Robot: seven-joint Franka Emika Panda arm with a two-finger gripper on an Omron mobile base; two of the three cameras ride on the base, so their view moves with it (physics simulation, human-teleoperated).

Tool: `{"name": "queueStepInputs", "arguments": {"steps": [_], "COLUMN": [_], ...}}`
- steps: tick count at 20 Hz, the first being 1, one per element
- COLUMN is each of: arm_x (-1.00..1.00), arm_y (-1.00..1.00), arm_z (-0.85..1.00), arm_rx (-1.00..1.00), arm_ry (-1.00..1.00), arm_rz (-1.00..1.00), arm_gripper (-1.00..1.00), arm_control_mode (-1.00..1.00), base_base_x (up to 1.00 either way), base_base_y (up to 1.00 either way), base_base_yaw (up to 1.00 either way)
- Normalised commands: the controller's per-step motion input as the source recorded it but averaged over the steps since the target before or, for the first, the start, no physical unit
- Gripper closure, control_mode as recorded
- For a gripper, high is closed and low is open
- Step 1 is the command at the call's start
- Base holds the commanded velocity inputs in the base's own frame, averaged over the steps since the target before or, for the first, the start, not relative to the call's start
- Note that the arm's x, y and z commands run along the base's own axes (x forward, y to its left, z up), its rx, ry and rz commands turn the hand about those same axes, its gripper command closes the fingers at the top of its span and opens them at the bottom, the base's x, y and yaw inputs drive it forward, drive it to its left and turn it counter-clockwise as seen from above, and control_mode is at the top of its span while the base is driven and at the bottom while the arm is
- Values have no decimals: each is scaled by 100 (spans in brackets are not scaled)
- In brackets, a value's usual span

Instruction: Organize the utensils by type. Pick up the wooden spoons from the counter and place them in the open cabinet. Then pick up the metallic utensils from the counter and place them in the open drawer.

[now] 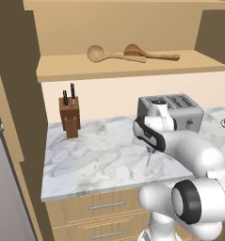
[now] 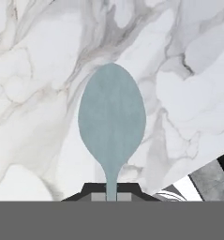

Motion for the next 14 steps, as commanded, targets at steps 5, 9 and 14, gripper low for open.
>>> {"name": "queueStepInputs", "arguments": {"steps": [5,9,14], "arm_x": [-30,-31,-16], "arm_y": [0,0,0], "arm_z": [22,21,37], "arm_rx": [0,0,0], "arm_ry": [-5,-16,-16], "arm_rz": [0,0,0], "arm_gripper": [100,100,100], "arm_control_mode": [-100,-100,-100], "base_base_x": [0,0,0], "base_base_y": [0,0,0], "base_base_yaw": [0,0,0]}}
